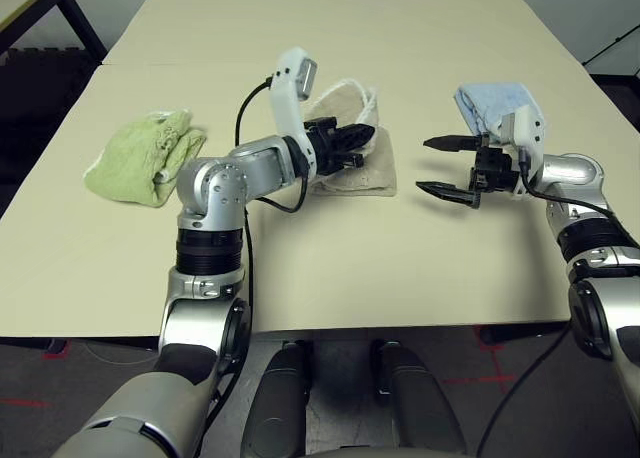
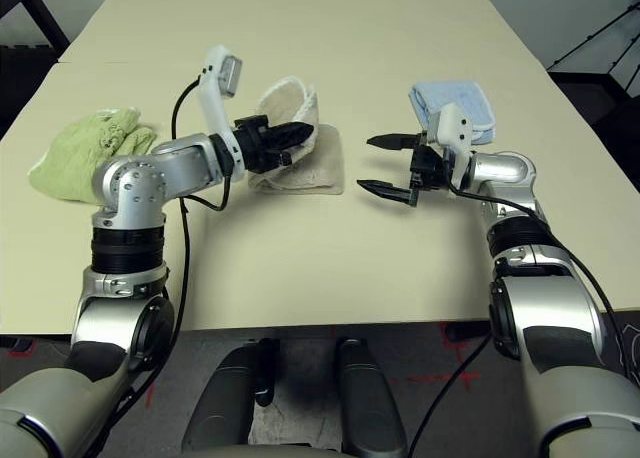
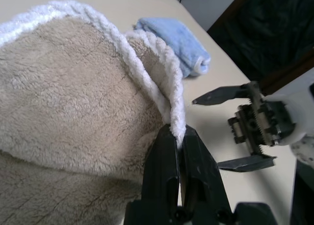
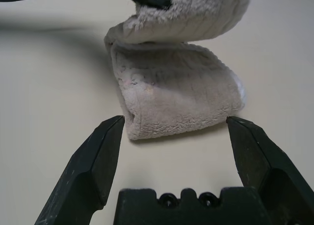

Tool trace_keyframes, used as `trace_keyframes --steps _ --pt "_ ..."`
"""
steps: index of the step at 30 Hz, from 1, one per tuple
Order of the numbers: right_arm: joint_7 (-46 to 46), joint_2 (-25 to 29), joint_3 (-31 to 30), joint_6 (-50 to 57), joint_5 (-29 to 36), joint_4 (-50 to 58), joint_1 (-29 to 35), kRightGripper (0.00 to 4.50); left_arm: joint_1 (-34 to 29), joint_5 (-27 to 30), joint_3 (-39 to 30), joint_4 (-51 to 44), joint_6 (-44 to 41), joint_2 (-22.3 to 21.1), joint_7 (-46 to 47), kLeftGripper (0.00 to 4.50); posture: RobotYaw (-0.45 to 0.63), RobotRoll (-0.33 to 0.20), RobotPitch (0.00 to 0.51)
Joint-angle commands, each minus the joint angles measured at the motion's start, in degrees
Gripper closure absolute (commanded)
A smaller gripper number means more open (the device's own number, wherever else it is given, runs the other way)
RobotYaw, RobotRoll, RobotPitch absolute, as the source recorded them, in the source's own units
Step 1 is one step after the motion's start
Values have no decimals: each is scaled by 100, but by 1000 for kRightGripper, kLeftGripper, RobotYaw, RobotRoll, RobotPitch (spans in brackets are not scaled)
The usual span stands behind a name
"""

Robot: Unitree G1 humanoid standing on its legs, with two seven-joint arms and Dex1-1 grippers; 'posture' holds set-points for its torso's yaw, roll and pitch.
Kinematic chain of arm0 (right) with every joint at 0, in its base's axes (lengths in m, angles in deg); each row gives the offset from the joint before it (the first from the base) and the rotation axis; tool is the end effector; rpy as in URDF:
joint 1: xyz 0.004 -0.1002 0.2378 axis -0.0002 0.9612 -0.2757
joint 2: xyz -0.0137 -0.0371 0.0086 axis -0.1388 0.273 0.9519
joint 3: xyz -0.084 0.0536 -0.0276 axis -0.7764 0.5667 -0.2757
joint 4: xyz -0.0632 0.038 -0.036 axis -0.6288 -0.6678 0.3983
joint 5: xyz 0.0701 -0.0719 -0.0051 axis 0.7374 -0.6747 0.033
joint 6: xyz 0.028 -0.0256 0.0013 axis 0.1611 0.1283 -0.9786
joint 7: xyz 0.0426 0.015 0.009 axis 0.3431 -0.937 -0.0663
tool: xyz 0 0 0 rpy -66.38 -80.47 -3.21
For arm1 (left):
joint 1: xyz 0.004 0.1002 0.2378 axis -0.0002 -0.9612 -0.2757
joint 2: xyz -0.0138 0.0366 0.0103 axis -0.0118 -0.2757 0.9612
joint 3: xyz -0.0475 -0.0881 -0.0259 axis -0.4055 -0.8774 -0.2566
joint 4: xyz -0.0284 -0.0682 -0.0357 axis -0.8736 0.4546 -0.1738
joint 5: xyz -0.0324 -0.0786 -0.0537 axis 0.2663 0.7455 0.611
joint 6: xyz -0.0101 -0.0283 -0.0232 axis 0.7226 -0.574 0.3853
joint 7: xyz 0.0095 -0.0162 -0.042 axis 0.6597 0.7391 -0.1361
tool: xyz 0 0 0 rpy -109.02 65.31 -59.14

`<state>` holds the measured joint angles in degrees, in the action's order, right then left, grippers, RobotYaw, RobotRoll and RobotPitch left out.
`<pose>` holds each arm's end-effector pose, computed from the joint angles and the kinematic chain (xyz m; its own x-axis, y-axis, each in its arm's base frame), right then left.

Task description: Fold the towel and set it aside.

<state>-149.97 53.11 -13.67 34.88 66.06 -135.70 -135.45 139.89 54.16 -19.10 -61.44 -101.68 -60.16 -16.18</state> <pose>0.3381 -0.2655 0.1712 0.4078 0.9063 -0.1109 -0.8393 0.3243 -0.4363 0.3080 0.1122 0.2129 0.6301 -0.7596 -0.1612 0.6821 0.6407 -0.3525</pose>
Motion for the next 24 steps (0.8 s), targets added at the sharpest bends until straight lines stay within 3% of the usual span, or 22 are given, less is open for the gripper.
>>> trace_keyframes --steps 1,13,14,24 --pt "31 50 44 -69 -70 -120 -69 0 75 -289 261 212 115 -31 -176 4477 54 0 129" --pt "76 40 64 -135 -127 -172 -90 0 -47 -472 560 200 35 214 -438 4477 50 0 128" --pt "79 41 63 -138 -129 -179 -95 0 -62 -491 600 195 32 226 -462 3964 50 0 128" --pt "-246 202 137 188 -31 -315 -248 0 -22 -622 734 173 25 204 -654 534 62 0 130"
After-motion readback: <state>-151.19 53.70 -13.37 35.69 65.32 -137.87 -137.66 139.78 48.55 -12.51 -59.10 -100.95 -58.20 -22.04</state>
